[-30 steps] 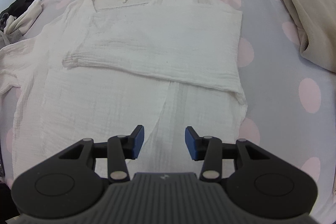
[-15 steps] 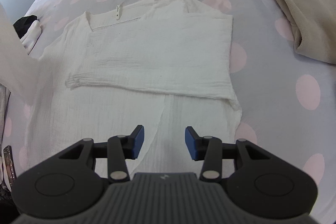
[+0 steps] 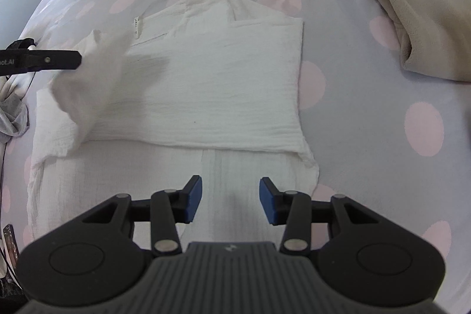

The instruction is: Fold clothes

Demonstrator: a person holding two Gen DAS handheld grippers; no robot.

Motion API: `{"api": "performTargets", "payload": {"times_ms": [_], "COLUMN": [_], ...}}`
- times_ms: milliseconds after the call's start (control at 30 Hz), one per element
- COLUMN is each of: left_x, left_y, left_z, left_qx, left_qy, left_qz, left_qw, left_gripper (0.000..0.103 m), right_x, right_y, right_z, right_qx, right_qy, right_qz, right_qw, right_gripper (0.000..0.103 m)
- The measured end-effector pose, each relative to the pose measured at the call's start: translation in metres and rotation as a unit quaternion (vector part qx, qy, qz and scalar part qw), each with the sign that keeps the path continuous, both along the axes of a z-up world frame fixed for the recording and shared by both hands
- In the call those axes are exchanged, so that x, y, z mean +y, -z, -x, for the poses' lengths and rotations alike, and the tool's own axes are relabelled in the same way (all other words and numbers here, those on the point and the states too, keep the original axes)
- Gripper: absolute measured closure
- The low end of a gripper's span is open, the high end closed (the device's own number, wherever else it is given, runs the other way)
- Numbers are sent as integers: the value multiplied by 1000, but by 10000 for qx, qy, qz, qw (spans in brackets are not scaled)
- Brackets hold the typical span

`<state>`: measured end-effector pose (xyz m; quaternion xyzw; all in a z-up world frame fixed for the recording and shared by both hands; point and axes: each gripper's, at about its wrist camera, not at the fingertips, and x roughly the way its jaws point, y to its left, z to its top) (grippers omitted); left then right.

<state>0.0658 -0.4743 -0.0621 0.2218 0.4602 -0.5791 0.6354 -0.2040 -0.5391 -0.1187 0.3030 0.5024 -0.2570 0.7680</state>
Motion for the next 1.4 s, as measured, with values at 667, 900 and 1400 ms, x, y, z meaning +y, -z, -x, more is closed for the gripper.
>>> {"api": "performTargets", "payload": {"times_ms": [667, 900, 1400], "left_x": [193, 226, 270], "left_y": [13, 16, 33], "left_z": [-50, -23, 54], "left_qx": [-530, -665, -632], "left_qy": [-969, -1155, -998], "left_qz": [-853, -886, -1041], "left_qw": [9902, 9871, 9875], "left_gripper": [62, 62, 60], "right_x": [17, 37, 88], "right_y": [8, 16, 3], "right_z": [-32, -12, 55], "right_qx": [-3, 339, 727], "right_qy": [-294, -449, -981], "right_qz": [220, 310, 849], "right_qw": [9993, 9979, 9889], "right_gripper": [69, 69, 63]}}
